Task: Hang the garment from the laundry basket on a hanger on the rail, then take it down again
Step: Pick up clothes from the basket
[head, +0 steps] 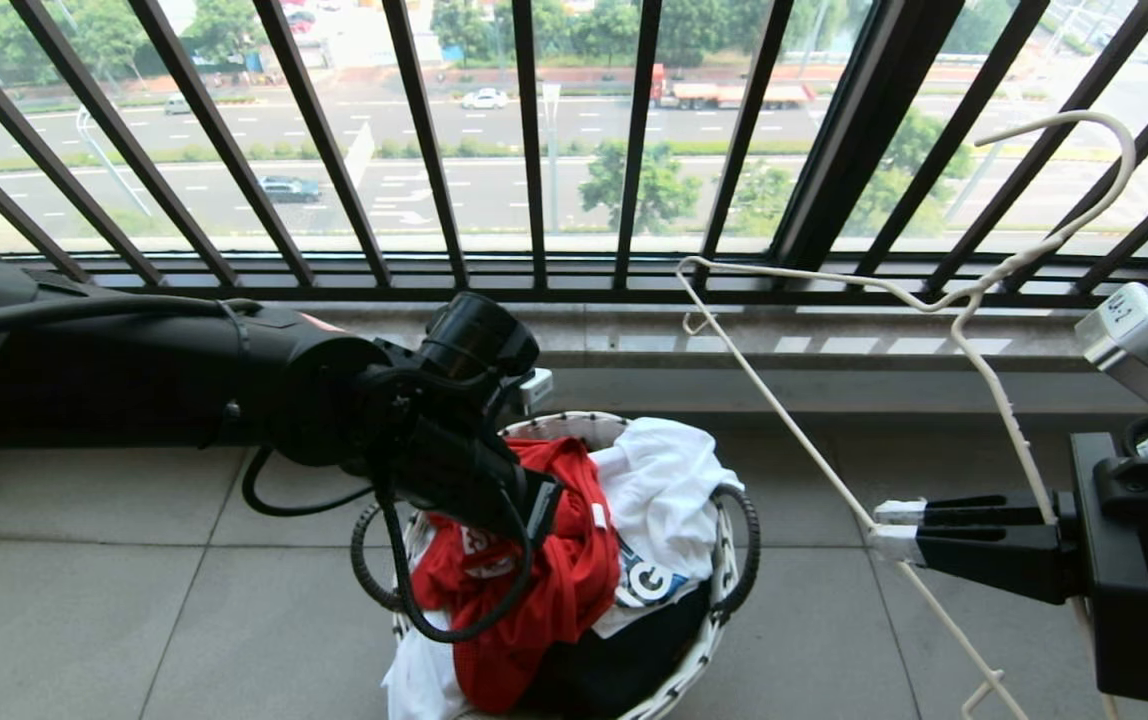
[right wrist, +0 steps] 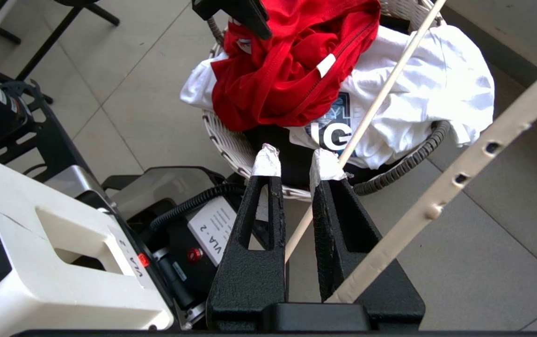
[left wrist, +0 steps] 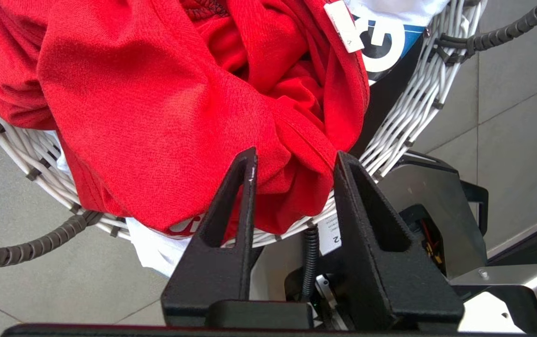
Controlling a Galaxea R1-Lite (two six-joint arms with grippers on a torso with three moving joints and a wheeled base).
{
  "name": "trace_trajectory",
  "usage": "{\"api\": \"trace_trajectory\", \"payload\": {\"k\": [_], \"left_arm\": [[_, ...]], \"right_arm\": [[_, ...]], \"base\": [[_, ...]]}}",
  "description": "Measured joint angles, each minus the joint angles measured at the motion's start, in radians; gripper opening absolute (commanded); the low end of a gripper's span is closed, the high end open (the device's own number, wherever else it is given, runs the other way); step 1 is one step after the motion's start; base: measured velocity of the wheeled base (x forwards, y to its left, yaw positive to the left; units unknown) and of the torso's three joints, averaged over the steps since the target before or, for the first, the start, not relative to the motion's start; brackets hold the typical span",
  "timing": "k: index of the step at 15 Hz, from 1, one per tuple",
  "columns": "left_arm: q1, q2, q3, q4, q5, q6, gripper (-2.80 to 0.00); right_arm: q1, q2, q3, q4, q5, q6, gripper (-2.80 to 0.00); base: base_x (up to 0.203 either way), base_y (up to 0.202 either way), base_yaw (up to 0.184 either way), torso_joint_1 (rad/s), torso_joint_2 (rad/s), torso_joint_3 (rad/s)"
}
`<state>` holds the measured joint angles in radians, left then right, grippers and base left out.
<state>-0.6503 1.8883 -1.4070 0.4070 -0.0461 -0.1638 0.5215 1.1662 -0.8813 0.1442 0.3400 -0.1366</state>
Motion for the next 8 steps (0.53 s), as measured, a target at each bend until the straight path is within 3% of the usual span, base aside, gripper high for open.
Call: {"api": "trace_trajectory", "payload": {"k": [5, 8], "left_arm": [[-0.012, 0.052, -0.002, -0.058, 0.093, -0.002, 0.00], [-0.011, 0.105, -0.005, -0.061, 0.189, 0.002, 0.00]], "right_arm": [[0.000, 0.000, 0.001, 0.000, 0.001, 0.000, -2.80], [0.000, 0.000, 0.001, 0.000, 0.001, 0.000, -2.80]], "base": [[0.000, 0.000, 0.000, 0.000, 0.00, 0.000], [0.000, 0.000, 0.000, 0.000, 0.00, 0.000]]}}
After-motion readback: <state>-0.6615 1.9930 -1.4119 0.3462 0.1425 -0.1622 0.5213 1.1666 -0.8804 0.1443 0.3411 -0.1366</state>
